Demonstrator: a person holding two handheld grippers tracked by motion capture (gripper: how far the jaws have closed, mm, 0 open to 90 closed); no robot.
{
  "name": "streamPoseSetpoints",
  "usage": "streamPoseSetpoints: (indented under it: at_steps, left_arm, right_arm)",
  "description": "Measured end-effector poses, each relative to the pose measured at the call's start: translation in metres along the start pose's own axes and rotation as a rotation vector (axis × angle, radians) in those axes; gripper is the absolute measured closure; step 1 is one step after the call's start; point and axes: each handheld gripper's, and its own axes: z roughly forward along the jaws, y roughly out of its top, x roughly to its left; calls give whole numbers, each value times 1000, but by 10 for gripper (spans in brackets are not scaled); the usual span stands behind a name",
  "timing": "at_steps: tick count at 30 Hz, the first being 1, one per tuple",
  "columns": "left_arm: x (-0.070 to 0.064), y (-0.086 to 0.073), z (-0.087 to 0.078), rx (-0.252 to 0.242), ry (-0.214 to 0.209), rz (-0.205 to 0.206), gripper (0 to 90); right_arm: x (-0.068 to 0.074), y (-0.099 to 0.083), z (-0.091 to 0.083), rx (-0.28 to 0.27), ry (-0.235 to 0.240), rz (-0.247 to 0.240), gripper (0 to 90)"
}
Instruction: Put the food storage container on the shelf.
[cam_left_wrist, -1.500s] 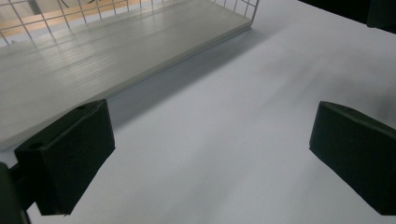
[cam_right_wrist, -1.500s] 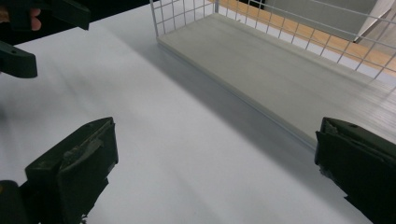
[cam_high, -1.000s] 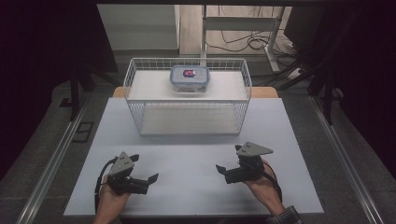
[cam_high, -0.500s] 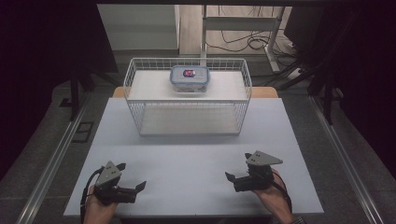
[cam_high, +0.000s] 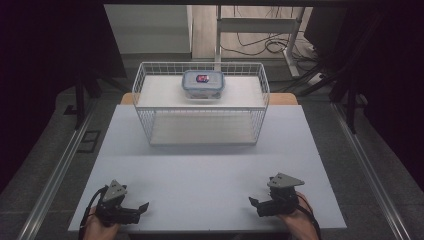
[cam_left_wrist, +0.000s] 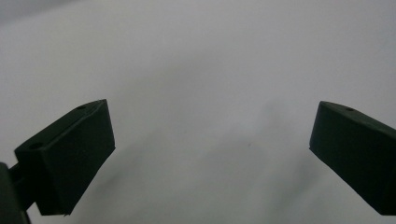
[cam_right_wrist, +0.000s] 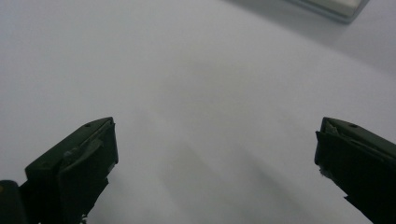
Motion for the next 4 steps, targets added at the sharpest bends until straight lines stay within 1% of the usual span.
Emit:
streamPoseSetpoints:
  at_steps: [2,3,4]
  left_arm:
    - [0,0,2,12,-2,-2,0]
    - [-2,1,2,15,-1,10,0]
    - [-2,1,2,15,-1,10,0]
  right_arm:
    - [0,-2,1,17,-6,-11,0]
    - [1,-2,1,25,-14,-19,0]
    - [1,-2,1,25,-14,-19,0]
